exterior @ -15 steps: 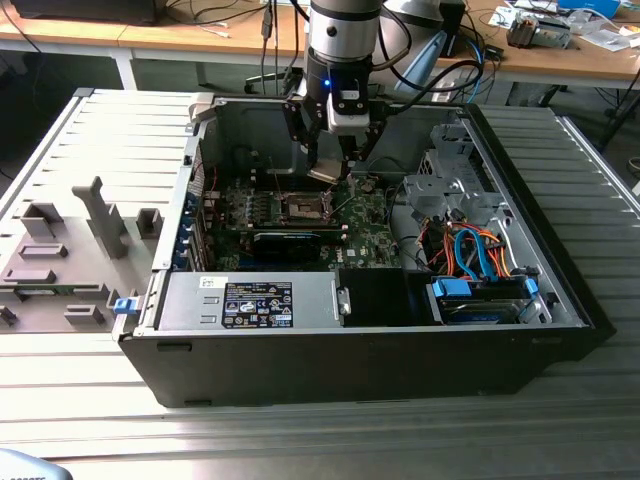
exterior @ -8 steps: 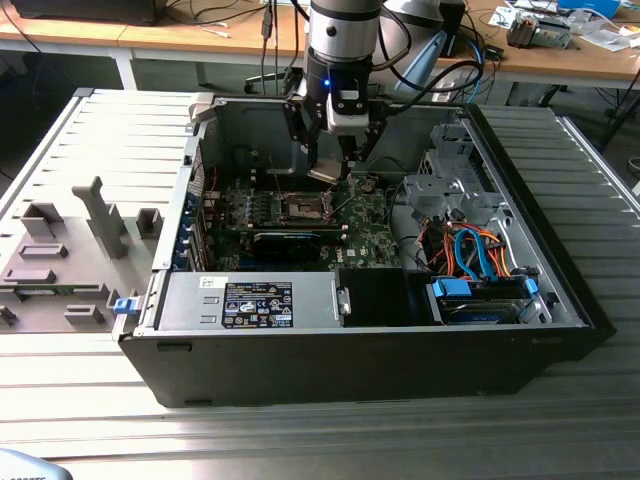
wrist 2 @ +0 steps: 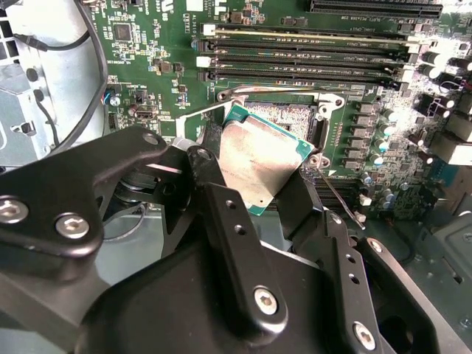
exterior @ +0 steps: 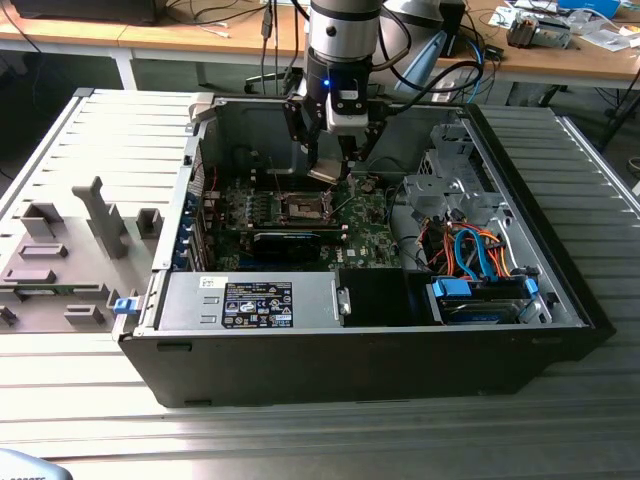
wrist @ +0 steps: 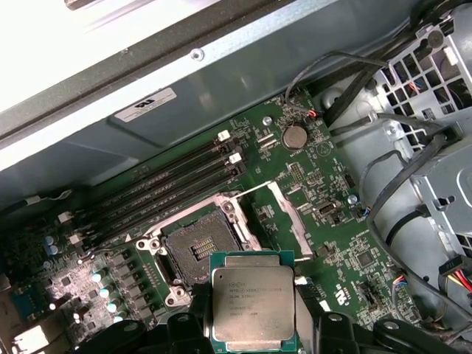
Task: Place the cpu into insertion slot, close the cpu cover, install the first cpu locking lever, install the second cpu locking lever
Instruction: 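Place the cpu into insertion slot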
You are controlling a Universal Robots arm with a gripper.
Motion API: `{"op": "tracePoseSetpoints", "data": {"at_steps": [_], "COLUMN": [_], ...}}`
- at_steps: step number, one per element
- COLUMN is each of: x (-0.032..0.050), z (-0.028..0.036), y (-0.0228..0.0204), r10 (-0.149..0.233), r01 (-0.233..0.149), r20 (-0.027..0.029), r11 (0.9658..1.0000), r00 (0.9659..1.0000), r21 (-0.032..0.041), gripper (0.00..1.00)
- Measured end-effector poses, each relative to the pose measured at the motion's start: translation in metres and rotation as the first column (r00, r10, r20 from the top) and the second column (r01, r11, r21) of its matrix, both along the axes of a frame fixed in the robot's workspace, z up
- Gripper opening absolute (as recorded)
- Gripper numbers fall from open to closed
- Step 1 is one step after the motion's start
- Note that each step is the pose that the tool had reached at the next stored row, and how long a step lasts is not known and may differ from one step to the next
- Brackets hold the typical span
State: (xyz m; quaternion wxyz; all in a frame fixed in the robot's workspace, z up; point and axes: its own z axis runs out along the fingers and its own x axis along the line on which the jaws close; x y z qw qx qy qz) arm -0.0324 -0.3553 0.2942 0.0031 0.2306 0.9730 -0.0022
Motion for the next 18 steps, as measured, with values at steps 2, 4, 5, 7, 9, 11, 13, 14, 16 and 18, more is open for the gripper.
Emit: {"op": "tracePoseSetpoints", "data": {"at_steps": [2,4,5,7,9,11,13,14,16,18], "x": [0.0,0.0,0.0,0.0,0.0,0.0,0.0,0.0,0.0,0.0], "z": [0.0,0.0,0.0,0.0,0.0,0.0,0.0,0.0,0.0,-0.0001], "y": [0.0,0.0,0.0,0.0,0.0,0.0,0.0,0.0,0.0,0.0], "r10": [-0.002,-0.004,-0.004,-0.006,-0.007,-0.009,-0.01,-0.01,-0.012,-0.013], "r01": [0.002,0.004,0.004,0.006,0.007,0.009,0.01,0.01,0.012,0.013], "r20": [0.0,0.0001,0.0,0.0,0.0,0.0,0.0,0.0,0.0,0.0], "r11": [1.0,1.0,1.0,1.0,1.0,1.0,1.0,0.9999,0.9999,0.9999], "r00": [1.0,1.0,1.0,1.0,1.0,1.0,1.0,0.9999,0.9999,0.9999], "r21": [-0.0003,-0.0006,-0.0009,-0.001,-0.0011,-0.0012,-0.0012,-0.0012,-0.0013,-0.0016], "gripper": [0.54,0.54,0.54,0.54,0.54,0.54,0.54,0.54,0.54,0.54]}}
